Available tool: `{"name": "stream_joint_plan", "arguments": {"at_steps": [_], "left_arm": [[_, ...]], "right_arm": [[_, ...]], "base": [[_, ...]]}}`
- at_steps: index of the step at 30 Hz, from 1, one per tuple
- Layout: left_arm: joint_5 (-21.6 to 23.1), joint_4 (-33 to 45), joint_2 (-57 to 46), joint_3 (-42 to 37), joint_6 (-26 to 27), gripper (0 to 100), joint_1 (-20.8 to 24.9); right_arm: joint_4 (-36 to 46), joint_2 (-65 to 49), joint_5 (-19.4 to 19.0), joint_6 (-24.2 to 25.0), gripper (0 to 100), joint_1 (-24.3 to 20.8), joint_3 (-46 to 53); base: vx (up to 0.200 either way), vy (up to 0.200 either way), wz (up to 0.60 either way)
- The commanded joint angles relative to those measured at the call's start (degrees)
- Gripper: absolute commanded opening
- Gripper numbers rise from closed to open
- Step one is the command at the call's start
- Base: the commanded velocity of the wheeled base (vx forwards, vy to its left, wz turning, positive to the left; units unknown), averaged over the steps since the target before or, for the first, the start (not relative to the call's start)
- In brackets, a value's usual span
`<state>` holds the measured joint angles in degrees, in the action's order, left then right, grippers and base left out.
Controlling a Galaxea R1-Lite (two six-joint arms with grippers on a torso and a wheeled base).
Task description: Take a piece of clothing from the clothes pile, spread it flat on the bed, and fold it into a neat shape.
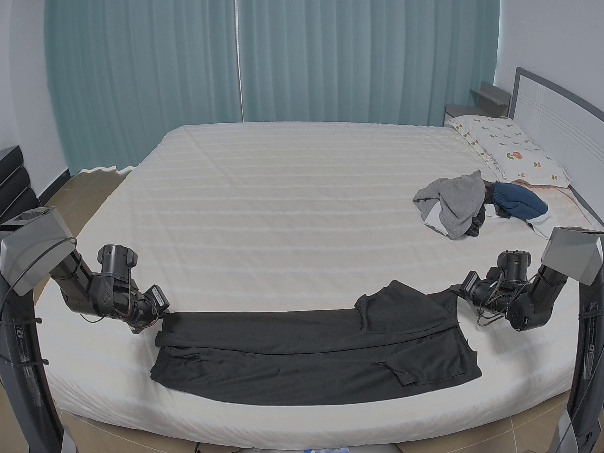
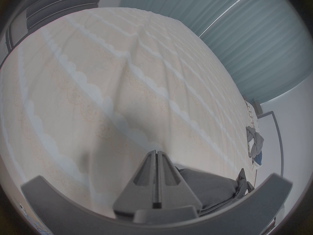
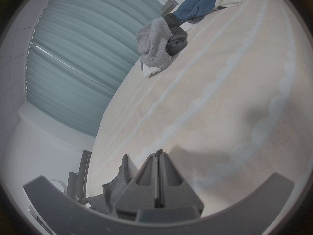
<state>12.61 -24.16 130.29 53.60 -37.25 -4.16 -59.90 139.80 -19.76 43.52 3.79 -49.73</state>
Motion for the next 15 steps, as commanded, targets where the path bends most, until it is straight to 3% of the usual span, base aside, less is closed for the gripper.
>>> {"name": "stream_joint_plan", "arguments": {"at_steps": [1,13,14,15], "left_arm": [[-0.04,-0.01,-0.13,0.1,-0.01,0,-0.41],[-0.21,-0.1,-0.21,0.45,-1.94,0,-0.33],[-0.21,-0.1,-0.21,0.45,-1.94,100,-0.33],[-0.12,0.08,-0.39,0.45,-2.03,100,-0.33]], "right_arm": [[-0.21,0.12,0.51,-0.01,0,-0.01,0.24],[-3.03,0.65,0.6,-0.1,0,-0.1,0.86],[-3.03,0.65,0.6,-0.1,100,-0.1,0.86],[-3.11,0.47,0.6,-0.1,100,-0.1,1.21]], "base": [[0.0,0.0,0.0],[0.0,0.0,0.0],[0.0,0.0,0.0],[0.0,0.0,0.0]]}}
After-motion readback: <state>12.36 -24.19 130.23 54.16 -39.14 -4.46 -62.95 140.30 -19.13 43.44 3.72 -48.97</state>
